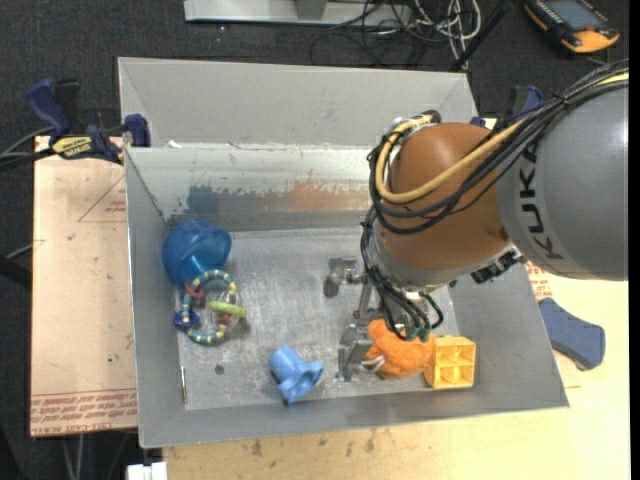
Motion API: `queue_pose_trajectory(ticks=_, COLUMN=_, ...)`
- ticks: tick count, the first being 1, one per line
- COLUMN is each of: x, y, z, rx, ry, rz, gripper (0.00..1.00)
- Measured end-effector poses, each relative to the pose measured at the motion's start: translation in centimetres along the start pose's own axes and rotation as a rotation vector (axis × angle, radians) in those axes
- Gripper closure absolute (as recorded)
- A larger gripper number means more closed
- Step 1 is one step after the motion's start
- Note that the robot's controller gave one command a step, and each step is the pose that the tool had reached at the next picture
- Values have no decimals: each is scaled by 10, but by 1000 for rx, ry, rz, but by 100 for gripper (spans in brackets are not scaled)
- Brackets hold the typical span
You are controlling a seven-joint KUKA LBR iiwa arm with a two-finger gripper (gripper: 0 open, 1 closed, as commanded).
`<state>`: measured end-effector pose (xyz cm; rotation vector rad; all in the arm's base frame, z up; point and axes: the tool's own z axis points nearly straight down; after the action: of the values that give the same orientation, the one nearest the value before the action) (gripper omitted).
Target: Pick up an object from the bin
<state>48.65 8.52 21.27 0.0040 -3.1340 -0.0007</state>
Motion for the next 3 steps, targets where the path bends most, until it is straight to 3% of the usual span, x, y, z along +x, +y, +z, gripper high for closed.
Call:
queue_pose_trajectory(ticks=2, x=-2, y=-1, z=-3, rx=-1, ry=-7, rz=1, gripper=0)
queue_pose_trajectory(ticks=3, x=-14, y=2, z=-19, rx=1, ry=4, rz=-50, gripper=0)
